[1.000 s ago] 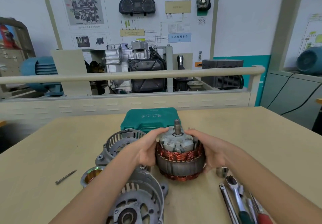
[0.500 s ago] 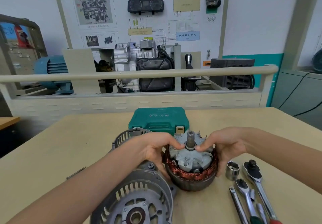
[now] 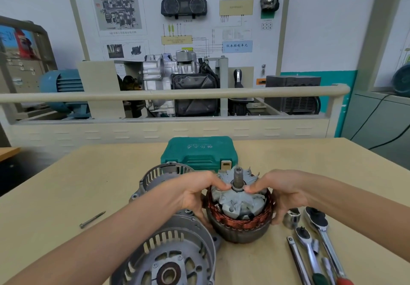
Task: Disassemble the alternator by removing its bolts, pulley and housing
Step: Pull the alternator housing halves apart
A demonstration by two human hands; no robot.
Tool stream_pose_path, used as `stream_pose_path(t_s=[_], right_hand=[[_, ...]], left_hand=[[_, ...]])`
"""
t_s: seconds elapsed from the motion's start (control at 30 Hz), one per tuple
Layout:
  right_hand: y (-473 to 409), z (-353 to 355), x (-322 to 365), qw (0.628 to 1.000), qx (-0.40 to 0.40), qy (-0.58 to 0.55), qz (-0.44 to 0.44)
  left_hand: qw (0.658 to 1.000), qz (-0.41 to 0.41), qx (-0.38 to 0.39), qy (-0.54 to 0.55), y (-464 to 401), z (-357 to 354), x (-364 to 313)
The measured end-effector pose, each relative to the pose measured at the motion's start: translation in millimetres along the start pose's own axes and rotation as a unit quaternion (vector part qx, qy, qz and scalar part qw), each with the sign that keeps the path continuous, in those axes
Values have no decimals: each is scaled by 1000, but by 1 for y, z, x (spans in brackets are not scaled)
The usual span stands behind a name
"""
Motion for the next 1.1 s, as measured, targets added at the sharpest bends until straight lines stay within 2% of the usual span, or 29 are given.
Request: stream_pose_path(t_s=[0.2,0.3,0.4,0.47,0.53,0.6,0.7,0.83,0.97,1.03,1.1], right_hand=[[3,-5,2,1000,4,-4,6],[1,-8,-7,999,-30,-9,24],[-8,-4,-20,989,-78,-121,41],[-13,-5,-28,977,-80,-195,37],[-11,-12,-30,974,-62,-217,32],[-13,-12,-34,964,-62,-258,15],[-17,-13,-43,937,-49,-342,-43],[-19,-22,-50,905,8,-420,-70],[-26,-30,-53,882,67,-465,23],[-27,-30,-54,881,56,-466,52],[-25,-26,-56,886,29,-455,82]], left_hand=[[999,-37,-1,-12,7,-6,3],[988,-132,-66,-40,10,-12,-4],[937,-280,-168,-126,16,-24,-26],[892,-328,-262,-166,14,-29,-36],[848,-376,-344,-149,12,-31,-41],[810,-422,-388,-120,11,-31,-40],[778,-466,-412,-93,7,-22,-35],[803,-450,-379,-99,-5,-7,-50],[817,-428,-369,-111,-17,-4,-57],[810,-429,-386,-107,-19,-1,-56],[816,-420,-387,-92,-21,5,-57]])
Point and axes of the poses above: each hand's wrist, its own y-axis away from the middle knuckle, its own z-axis out of the back of the hand, x = y × z, the point moved 4 cm from there along -y, towards the middle knuckle, and after that the axes turned 8 degrees about -y, right-handed, at the moved point
